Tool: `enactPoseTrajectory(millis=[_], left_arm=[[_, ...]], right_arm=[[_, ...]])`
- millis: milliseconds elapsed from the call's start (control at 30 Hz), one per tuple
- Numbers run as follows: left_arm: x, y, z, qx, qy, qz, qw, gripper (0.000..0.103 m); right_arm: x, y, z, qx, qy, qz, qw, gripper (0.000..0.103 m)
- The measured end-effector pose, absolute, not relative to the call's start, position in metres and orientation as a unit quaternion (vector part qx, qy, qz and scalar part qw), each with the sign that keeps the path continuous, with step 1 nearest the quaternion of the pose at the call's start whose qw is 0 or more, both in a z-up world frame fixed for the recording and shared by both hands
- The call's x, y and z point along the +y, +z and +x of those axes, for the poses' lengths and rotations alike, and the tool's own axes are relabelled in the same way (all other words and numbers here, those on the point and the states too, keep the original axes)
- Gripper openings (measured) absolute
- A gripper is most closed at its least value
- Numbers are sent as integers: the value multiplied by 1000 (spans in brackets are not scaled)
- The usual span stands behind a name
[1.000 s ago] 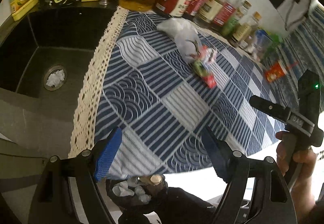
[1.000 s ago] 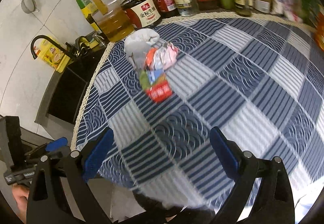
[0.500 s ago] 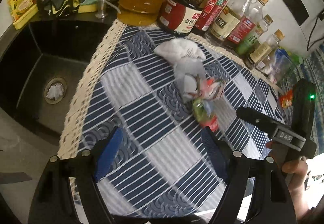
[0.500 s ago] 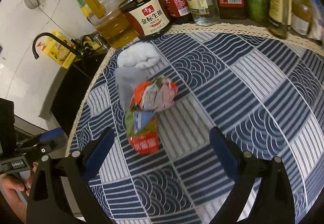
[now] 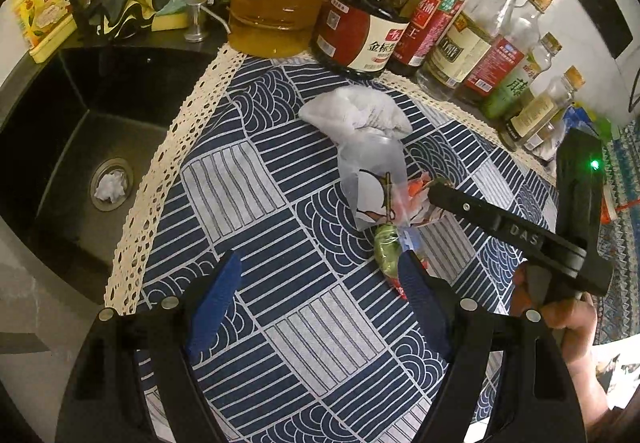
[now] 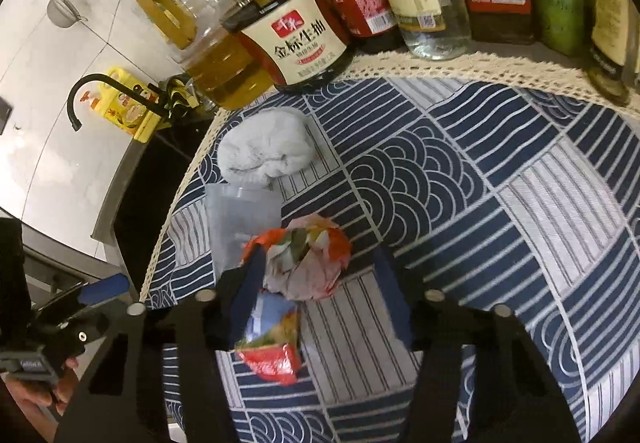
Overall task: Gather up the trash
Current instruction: 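Grasp the colourful crumpled wrapper with the right tool while the left tool reaches toward the clear plastic cup, then grasp the clear plastic cup with the left tool while the right tool holds the wrapper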
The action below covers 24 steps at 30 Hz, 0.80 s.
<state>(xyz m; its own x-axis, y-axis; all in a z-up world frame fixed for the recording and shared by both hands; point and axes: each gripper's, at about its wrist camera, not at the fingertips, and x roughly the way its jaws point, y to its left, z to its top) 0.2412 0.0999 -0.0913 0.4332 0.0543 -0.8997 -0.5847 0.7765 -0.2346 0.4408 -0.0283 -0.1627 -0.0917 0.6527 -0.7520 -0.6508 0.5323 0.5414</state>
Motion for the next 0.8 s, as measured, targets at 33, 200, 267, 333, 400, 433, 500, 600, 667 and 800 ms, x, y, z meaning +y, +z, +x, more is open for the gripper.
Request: enactPoseTrajectory(millis=[33,200,267,333,400,433,500,600,667,800], left_arm=[[100,-93,242,496,201,-269,801,78],[100,-96,247,501,208,-268,796,78],[99,-95,251,502,209,-265,797,78],[97,-96,257,504,208,-260,797,78],[97,-96,262,505,209,-257,797,78],[96,-97,266,508,209,-254,796,78],[94,-98,273,512,207,-248,796,78],[92,-103,285,519,204,-238,795,78],[91,-109,295,528,204,-229,792,78],[88,-120,314,543,201,-205,789,79]], right_arm=[[-27,-164,441,560,489,7,668,46],[-22,-164,439,553,506,5,662,36],[-24,-163,439,552,507,8,662,35],[-27,-158,438,544,507,2,669,35],[-32,-152,437,529,505,-10,682,35],[-35,-150,438,525,504,-13,686,35],[-41,-147,439,518,500,-18,693,35],[-53,-142,441,512,491,-26,704,35],[-60,-140,442,506,483,-33,714,35],[-79,-135,445,498,469,-35,728,35]])
